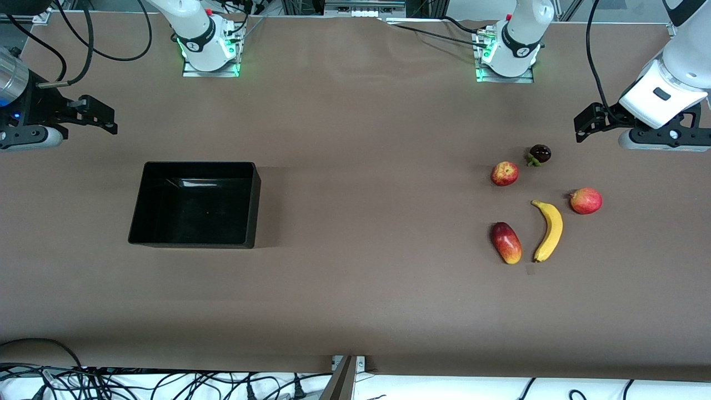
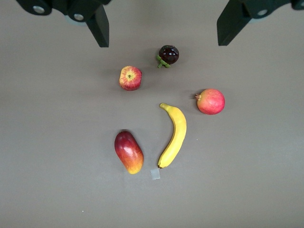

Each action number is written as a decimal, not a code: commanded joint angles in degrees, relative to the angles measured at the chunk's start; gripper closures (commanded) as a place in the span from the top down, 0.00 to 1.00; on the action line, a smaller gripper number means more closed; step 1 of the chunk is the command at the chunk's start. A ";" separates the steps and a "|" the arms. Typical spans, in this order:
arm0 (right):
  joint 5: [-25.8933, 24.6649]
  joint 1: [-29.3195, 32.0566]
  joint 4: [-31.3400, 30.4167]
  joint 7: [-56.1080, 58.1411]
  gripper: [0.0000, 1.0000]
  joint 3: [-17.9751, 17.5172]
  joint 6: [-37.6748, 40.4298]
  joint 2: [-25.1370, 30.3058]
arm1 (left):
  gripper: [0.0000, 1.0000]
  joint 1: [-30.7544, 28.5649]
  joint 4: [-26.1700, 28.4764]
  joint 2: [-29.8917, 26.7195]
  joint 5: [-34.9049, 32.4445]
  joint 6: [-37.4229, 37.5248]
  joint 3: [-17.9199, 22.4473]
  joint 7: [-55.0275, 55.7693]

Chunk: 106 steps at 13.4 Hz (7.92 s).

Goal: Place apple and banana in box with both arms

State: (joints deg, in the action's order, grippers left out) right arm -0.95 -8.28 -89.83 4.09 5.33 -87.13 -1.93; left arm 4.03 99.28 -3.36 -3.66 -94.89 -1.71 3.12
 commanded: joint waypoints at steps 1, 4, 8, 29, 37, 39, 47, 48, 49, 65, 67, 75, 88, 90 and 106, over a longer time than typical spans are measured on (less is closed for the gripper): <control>-1.77 0.81 0.09 0.84 1.00 -0.67 -0.67 -0.52 | 1.00 0.28 -1.81 0.72 0.06 1.46 -0.13 0.48; -4.05 0.99 -2.01 0.84 1.00 -0.50 -4.35 -2.81 | 1.00 0.28 -1.90 0.89 0.06 1.46 -0.31 0.48; -4.23 0.99 -5.27 0.84 1.00 3.54 -13.58 -9.56 | 1.00 0.19 -2.08 0.98 0.14 2.16 -0.40 0.65; 4.03 5.65 -28.22 2.76 0.00 6.01 -44.10 -18.72 | 1.00 0.28 -5.33 3.01 0.14 4.45 -1.10 0.57; 5.08 4.42 -12.42 2.42 0.00 -0.22 -31.64 -18.63 | 1.00 0.19 -5.33 3.01 0.06 4.45 -1.10 0.57; 9.46 3.55 -8.89 0.24 0.00 -3.03 -29.25 -19.07 | 1.00 0.19 -5.33 3.01 0.14 4.45 -1.10 0.65; 16.69 -19.89 1.12 -24.17 0.00 -4.28 -28.80 -27.31 | 1.00 0.19 -5.33 3.01 0.06 4.45 -1.10 0.57; 16.60 -22.36 2.71 -28.65 0.00 -4.28 -29.15 -29.07 | 1.00 0.19 -5.33 3.01 0.06 4.45 -1.10 0.65; 16.42 -25.35 4.29 -31.83 0.00 -4.28 -29.24 -30.92 | 1.00 0.19 -5.41 3.01 0.06 4.71 -1.10 0.65; 13.00 -38.74 12.48 -40.65 0.23 -4.01 -40.49 -45.35 | 1.00 0.37 -3.13 7.12 0.23 10.60 -1.19 -0.49; 12.30 -38.56 12.66 -40.47 1.00 -3.66 -40.75 -44.92 | 1.00 0.81 -0.68 9.32 0.41 9.73 -1.19 -0.49; 12.99 -35.93 12.66 -38.81 1.00 8.19 -27.16 -30.78 | 1.00 0.90 26.71 10.30 0.41 -27.23 -2.58 -1.19; 12.12 -27.42 -3.87 -11.04 1.00 25.19 -6.14 -0.89 | 1.00 0.63 33.96 20.05 0.06 -43.10 -3.38 -1.54; 10.98 -19.09 -3.87 -9.81 1.00 18.70 -5.16 0.26 | 0.40 0.72 33.78 20.05 -0.12 -42.57 -3.47 -6.44; 0.43 9.43 -3.34 -8.39 1.00 -10.69 -2.87 2.81 | 0.25 1.77 11.43 24.27 5.95 -19.68 -16.38 4.43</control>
State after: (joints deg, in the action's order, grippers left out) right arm 0.84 -0.38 -92.50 -4.53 -3.97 -89.47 0.00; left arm 5.74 107.57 18.90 1.27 -108.96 -17.61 7.09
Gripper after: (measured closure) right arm 0.000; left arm 0.352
